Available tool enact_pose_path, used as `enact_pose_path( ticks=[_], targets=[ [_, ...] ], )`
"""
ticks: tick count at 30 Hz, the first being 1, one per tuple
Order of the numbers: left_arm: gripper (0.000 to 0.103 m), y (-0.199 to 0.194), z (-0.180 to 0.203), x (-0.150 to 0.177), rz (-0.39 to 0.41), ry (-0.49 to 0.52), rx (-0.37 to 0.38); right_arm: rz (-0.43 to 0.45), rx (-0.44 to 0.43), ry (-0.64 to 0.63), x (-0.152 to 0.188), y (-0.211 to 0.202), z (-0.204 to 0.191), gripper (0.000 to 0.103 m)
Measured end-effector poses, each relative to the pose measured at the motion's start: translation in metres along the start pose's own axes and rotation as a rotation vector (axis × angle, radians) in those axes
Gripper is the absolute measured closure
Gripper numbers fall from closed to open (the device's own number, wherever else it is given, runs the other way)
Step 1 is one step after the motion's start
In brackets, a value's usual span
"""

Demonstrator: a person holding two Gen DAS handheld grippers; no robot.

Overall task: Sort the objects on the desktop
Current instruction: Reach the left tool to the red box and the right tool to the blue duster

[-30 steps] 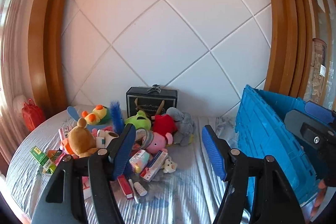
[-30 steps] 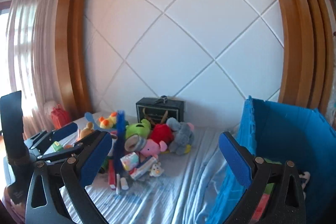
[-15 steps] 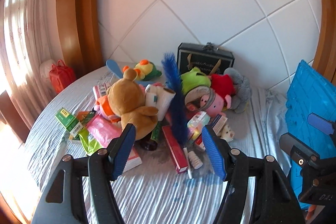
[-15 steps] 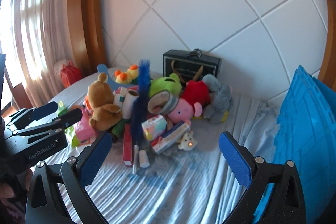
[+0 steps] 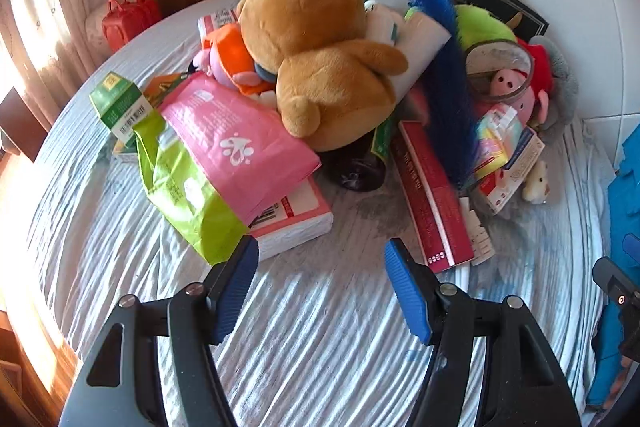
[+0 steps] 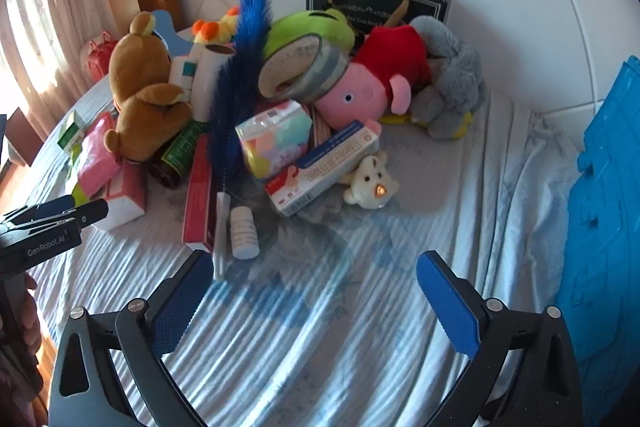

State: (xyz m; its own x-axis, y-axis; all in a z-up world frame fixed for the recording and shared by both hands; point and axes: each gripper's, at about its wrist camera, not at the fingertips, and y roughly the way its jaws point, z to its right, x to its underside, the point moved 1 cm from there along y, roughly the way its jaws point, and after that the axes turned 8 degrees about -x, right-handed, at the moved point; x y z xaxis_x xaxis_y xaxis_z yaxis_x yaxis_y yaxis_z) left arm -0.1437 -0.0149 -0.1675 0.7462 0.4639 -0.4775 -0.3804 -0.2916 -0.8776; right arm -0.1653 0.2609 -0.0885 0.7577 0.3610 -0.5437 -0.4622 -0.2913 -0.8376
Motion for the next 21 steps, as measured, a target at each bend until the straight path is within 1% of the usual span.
enact_pose_path(
  ticks=[2,4,6,8,11,14,16,18,19,21],
  targets=[
    [0.038,0.013,0.004,-0.002,-0.031,0.000,0.010,-0.030,-0.005,0.012,0.002,0.012,0.004,0.000],
    [0.038,0.019,0.013,-0.007,-0.041,0.014,0.036,-0.060,-0.010,0.025,0.004,0.026,0.009,0.000],
    [0.038,0.020,0.027,-0.014,-0.032,0.035,0.073,-0.091,-0.013,0.043,0.007,0.039,0.015,0.000],
    [0.038,0.018,0.043,-0.021,-0.007,0.063,0.109,-0.116,-0.021,0.059,0.010,0.049,0.020,0.000],
    [0.038,0.024,0.071,-0.030,0.007,0.119,0.133,-0.142,-0.026,0.074,0.013,0.058,0.027,0.000],
    [0.038,0.045,0.093,-0.030,-0.029,0.172,0.118,-0.160,-0.027,0.080,0.016,0.064,0.031,0.000],
    [0.038,0.061,0.101,-0.025,-0.072,0.200,0.102,-0.168,-0.030,0.079,0.017,0.066,0.033,0.000],
    [0.038,0.068,0.099,-0.019,-0.085,0.224,0.067,-0.173,-0.035,0.076,0.016,0.067,0.033,0.000],
    [0.038,0.069,0.095,-0.015,-0.088,0.229,0.046,-0.173,-0.039,0.072,0.016,0.069,0.032,0.000],
    [0.038,0.070,0.081,-0.010,-0.088,0.222,0.026,-0.170,-0.057,0.063,0.013,0.070,0.029,0.000]
  ],
)
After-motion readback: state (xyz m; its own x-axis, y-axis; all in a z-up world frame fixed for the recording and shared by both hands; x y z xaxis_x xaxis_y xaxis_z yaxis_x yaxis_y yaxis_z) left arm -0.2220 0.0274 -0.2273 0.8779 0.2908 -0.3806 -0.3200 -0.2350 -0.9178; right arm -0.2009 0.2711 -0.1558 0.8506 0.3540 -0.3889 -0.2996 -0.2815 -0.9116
